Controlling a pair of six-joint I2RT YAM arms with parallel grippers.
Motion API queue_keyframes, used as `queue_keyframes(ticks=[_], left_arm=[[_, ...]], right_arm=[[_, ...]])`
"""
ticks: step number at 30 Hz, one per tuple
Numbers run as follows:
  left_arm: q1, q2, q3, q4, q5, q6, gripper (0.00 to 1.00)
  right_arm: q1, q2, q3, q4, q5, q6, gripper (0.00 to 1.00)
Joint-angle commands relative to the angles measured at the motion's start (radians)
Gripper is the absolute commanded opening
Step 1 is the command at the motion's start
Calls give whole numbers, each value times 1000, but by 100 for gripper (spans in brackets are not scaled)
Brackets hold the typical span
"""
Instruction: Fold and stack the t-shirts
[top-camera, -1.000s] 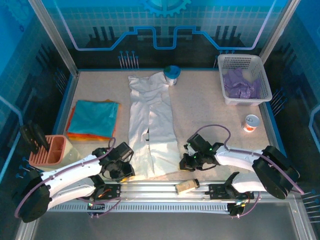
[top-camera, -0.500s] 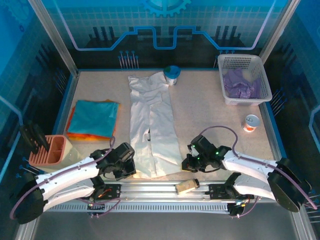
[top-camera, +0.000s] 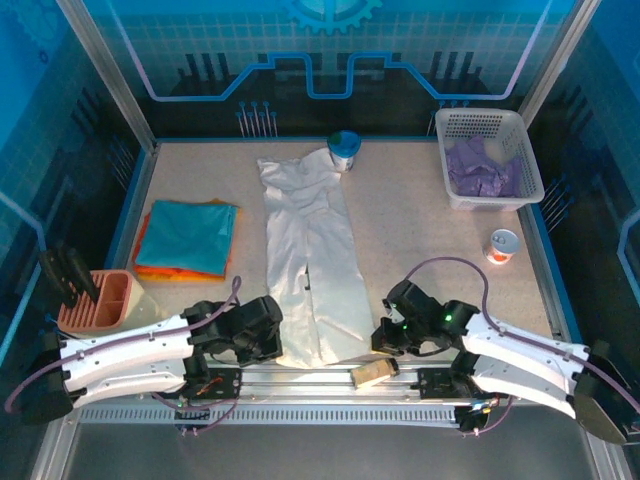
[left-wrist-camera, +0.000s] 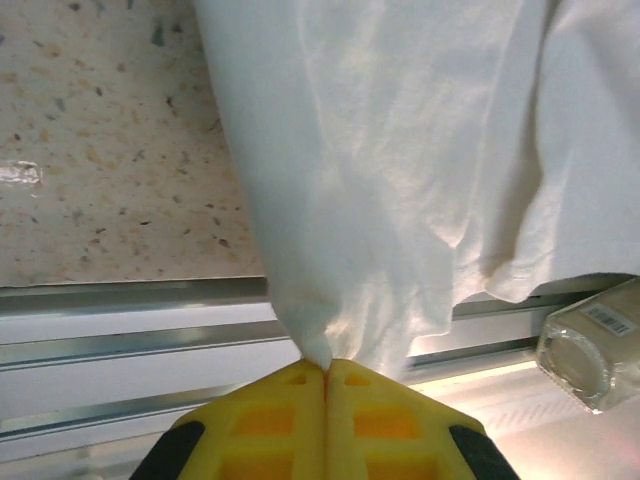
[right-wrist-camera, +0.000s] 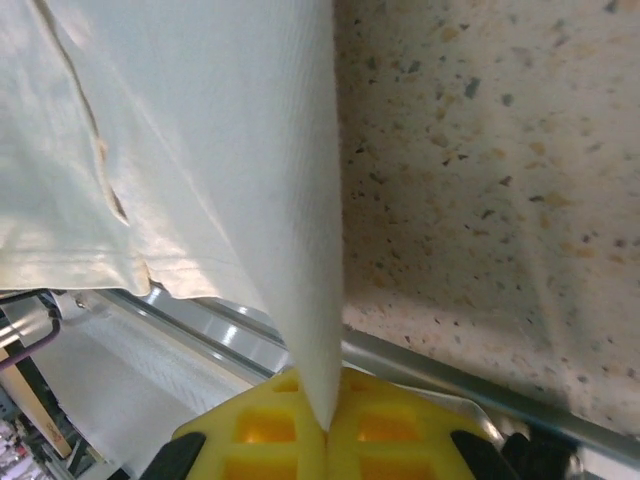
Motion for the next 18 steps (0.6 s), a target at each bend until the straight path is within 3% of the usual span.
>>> queue_keyframes(ticks=[1, 6, 18], left_arm=[[-3, 34, 57, -50, -49, -13, 0], [22, 60, 111, -74, -78, 25, 0], [202, 72, 242, -83, -66, 186, 0]], right_arm=[[-22, -25, 52, -104, 36, 9, 0], [-72, 27, 121, -150, 51, -69, 0], [-197, 172, 303, -109, 5, -185, 0]])
